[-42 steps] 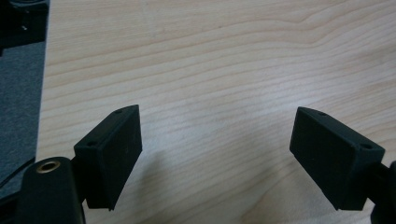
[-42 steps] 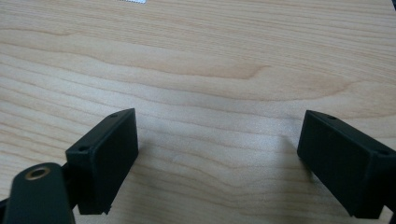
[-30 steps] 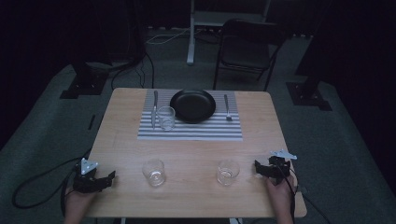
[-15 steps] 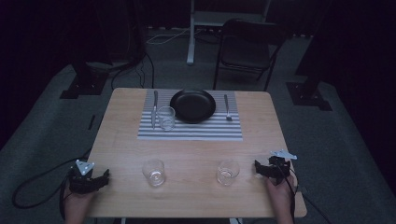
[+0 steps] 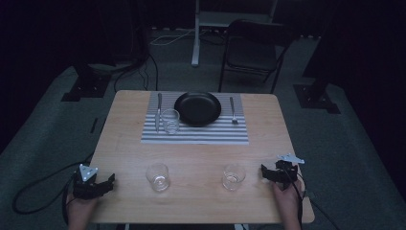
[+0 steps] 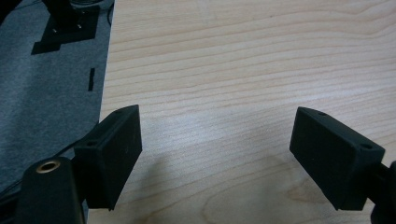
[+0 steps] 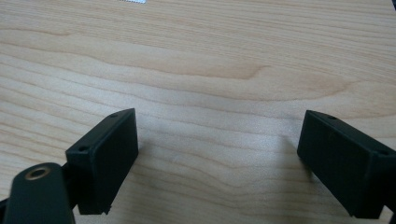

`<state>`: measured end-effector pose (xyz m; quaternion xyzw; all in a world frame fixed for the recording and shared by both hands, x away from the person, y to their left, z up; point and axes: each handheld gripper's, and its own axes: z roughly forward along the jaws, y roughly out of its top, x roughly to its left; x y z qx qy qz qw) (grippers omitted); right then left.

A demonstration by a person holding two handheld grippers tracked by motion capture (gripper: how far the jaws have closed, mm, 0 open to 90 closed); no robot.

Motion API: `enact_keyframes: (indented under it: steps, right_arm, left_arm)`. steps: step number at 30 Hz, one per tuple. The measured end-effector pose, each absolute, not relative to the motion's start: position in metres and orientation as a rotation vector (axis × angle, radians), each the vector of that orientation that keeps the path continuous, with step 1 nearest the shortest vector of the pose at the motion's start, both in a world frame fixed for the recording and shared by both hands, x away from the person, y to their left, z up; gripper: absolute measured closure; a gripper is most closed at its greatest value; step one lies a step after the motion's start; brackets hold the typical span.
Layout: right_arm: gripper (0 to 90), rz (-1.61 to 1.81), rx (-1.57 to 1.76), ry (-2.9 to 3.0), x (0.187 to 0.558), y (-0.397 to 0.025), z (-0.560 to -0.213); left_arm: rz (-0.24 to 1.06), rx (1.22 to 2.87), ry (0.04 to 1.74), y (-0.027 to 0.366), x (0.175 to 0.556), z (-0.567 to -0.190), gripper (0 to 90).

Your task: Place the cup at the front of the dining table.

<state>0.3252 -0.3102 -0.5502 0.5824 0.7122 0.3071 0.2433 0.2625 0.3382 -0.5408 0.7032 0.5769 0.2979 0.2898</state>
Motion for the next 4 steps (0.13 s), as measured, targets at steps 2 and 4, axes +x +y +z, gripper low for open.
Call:
enact_keyframes:
  steps: [2, 4]
  right_arm:
    - [11.9, 0.839, 1.591, 1.946, 0.3252, -0.3103, -0.5502]
    - [11.9, 0.84, 1.592, 1.945, 0.3252, -0.3102, -0.5502]
  left_arm:
    - [0.8, 1.878, 1.539, 0.3383, 0.2621, -0.5408, 17.5]
    - [0.803, 1.876, 1.538, 0.3384, 0.2618, -0.5406, 17.5]
